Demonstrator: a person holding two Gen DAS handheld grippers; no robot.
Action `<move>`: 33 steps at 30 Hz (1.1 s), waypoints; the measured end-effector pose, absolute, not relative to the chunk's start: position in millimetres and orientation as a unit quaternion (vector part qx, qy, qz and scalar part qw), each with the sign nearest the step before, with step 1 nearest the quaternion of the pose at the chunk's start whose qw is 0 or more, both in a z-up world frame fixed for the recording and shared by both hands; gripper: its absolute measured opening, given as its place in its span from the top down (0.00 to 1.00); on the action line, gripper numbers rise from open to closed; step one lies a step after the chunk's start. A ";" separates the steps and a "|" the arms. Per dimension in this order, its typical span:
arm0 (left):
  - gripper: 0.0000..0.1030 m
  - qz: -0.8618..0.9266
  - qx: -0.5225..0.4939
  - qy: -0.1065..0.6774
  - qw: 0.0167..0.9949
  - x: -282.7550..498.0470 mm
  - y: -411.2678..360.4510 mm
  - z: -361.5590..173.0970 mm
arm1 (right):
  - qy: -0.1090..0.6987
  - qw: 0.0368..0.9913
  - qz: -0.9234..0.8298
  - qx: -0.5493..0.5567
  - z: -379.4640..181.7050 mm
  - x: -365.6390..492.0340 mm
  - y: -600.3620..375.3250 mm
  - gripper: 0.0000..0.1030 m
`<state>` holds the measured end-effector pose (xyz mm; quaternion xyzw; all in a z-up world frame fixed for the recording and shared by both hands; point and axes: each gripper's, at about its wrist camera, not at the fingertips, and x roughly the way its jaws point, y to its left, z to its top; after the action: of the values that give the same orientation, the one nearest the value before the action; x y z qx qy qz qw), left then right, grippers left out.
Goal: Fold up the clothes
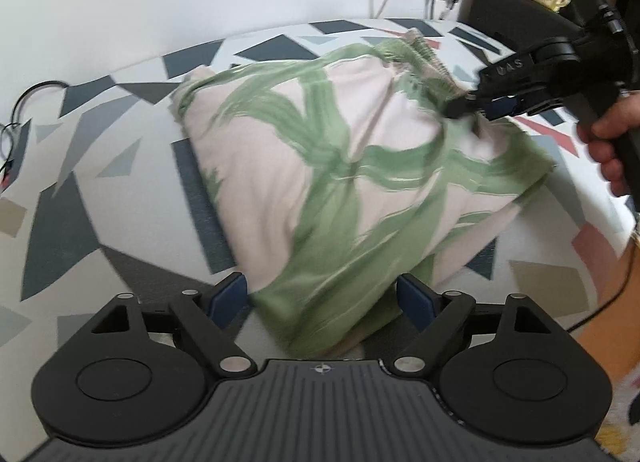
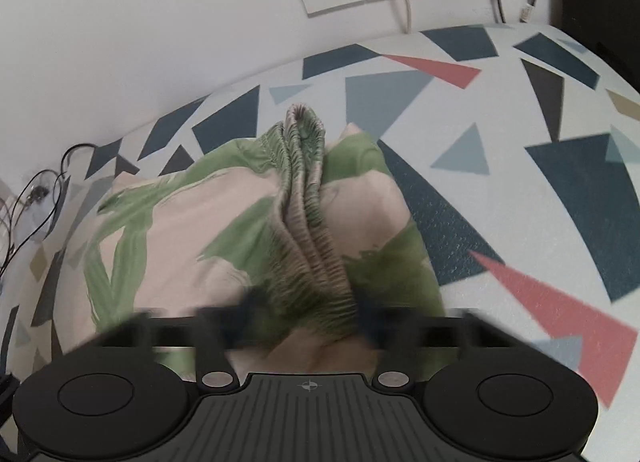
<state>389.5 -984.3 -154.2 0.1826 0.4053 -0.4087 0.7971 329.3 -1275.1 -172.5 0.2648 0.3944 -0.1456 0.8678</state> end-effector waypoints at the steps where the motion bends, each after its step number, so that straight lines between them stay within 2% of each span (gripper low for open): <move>1: 0.31 -0.407 0.179 0.407 0.797 391.6 -982.5 -155.1 | 0.384 0.869 -0.146 0.275 -166.3 324.0 -1275.0 0.77; 2: 0.40 -0.411 0.174 0.410 0.795 393.5 -980.8 -155.5 | 0.373 0.871 -0.147 0.283 -159.0 318.1 -1274.9 0.78; 4: 0.44 -0.421 0.166 0.412 0.791 395.7 -978.0 -155.8 | 0.345 0.880 -0.152 0.288 -137.4 301.1 -1275.1 0.79; 7: 0.45 -0.427 0.170 0.408 0.789 394.7 -976.2 -157.6 | 0.348 0.875 -0.167 0.293 -124.6 279.5 -1277.6 0.79; 10: 0.42 -0.433 0.172 0.407 0.786 393.8 -974.0 -158.6 | 0.398 0.852 -0.192 0.282 -148.4 273.3 -1279.7 0.78; 12: 0.30 -0.443 0.170 0.411 0.779 394.0 -971.8 -157.1 | 0.436 0.832 -0.209 0.273 -167.9 276.4 -1281.4 0.66; 13: 0.29 -0.447 0.166 0.411 0.777 394.4 -968.9 -154.5 | 0.439 0.832 -0.216 0.261 -164.2 278.7 -1278.7 0.63; 15: 0.28 -0.457 0.151 0.411 0.775 396.4 -961.5 -147.1 | 0.443 0.834 -0.229 0.235 -155.5 283.4 -1272.8 0.47; 17: 0.28 -0.468 0.115 0.404 0.777 400.7 -949.6 -135.0 | 0.423 0.853 -0.226 0.205 -136.8 288.4 -1265.2 0.42; 20: 0.28 -0.473 0.055 0.394 0.786 409.5 -941.7 -122.9 | 0.389 0.888 -0.176 0.170 -110.3 312.7 -1253.8 0.42; 22: 0.43 -0.474 0.043 0.393 0.787 414.4 -948.9 -123.4 | 0.370 0.907 -0.122 0.158 -97.4 340.6 -1246.0 0.47; 23: 0.63 -0.472 0.055 0.396 0.786 415.4 -956.5 -127.4 | 0.365 0.914 -0.097 0.148 -94.2 360.6 -1238.9 0.55; 24: 0.72 -0.466 0.075 0.401 0.785 415.3 -965.8 -133.8 | 0.360 0.920 -0.068 0.138 -93.2 382.3 -1229.6 0.61; 26: 0.75 -0.452 0.101 0.409 0.787 412.8 -977.4 -147.9 | 0.351 0.928 -0.013 0.119 -92.7 425.7 -1211.0 0.62; 29: 0.75 -0.448 0.088 0.414 0.787 413.5 -974.8 -154.1 | 0.370 0.923 0.032 0.099 -109.4 490.3 -1182.5 0.61; 32: 0.74 -0.445 0.055 0.433 0.782 421.6 -968.6 -160.5 | 0.401 0.913 0.036 0.062 -126.0 525.7 -1166.3 0.45; 33: 0.73 -0.445 0.043 0.438 0.779 424.1 -966.6 -162.9 | 0.411 0.909 0.037 0.049 -131.5 537.6 -1160.9 0.49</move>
<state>424.1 -966.6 -162.9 0.0434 0.4384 -0.4454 0.7794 537.6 -1160.9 -131.5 0.0490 0.4112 0.0372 0.9095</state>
